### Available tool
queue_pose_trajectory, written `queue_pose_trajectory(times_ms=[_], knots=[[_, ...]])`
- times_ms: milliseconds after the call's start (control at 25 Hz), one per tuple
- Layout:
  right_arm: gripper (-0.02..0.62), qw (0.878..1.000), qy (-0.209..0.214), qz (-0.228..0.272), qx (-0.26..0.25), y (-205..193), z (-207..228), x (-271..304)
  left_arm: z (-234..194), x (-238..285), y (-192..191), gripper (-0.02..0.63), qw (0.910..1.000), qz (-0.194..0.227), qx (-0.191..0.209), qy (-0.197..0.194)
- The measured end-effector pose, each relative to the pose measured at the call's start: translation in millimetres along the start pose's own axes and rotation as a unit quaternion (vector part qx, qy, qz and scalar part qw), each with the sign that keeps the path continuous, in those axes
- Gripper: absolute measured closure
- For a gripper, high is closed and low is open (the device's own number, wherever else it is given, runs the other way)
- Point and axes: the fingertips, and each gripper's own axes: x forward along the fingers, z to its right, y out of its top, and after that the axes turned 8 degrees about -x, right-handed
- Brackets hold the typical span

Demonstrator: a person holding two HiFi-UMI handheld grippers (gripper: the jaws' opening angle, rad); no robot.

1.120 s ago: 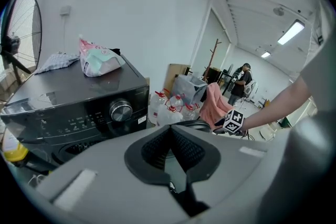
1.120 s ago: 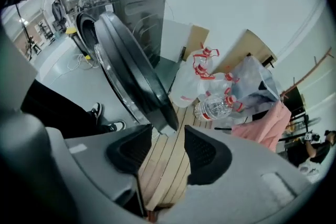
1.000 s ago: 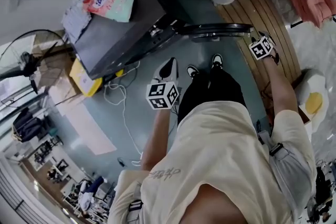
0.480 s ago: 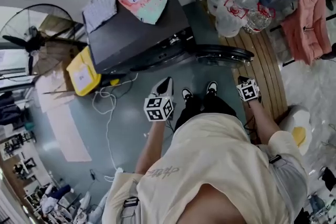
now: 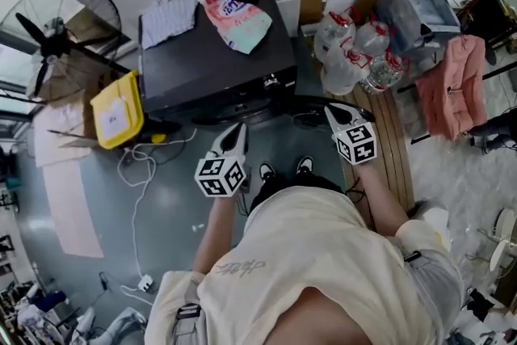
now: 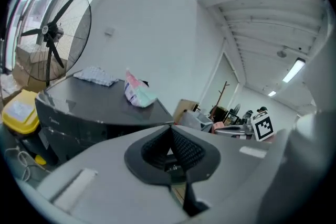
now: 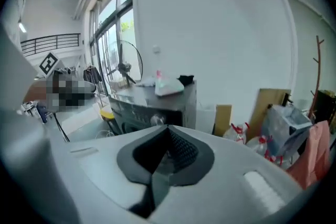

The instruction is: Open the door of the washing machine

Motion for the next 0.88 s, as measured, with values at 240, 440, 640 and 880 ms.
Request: queue_pose_trajectory(times_ms=[240,440,640,880], knots=[[0.594,0.988,0.052,0.136,-0.059,123.0,-24.5,-5.9,25.4,-7.6,88.2,0.589,0.9929,0.092,0.076,-0.005],[0.594,0.976,0.056,0.195,-0.076,184.4,-33.8,-20.6,46.9,-15.0,132.3,0.589,0.9860,0.129,0.104,-0.020],[0.594,0.960,0.043,0.254,-0.107,232.5,-41.1,-41.6,54.9,-18.7,164.8,0.589,0.9820,0.163,0.089,-0.036],[0.594,0.950,0.034,0.281,-0.130,260.5,-46.9,-55.4,59.4,-23.1,186.0,0.589,0.9710,0.175,0.162,-0.012]])
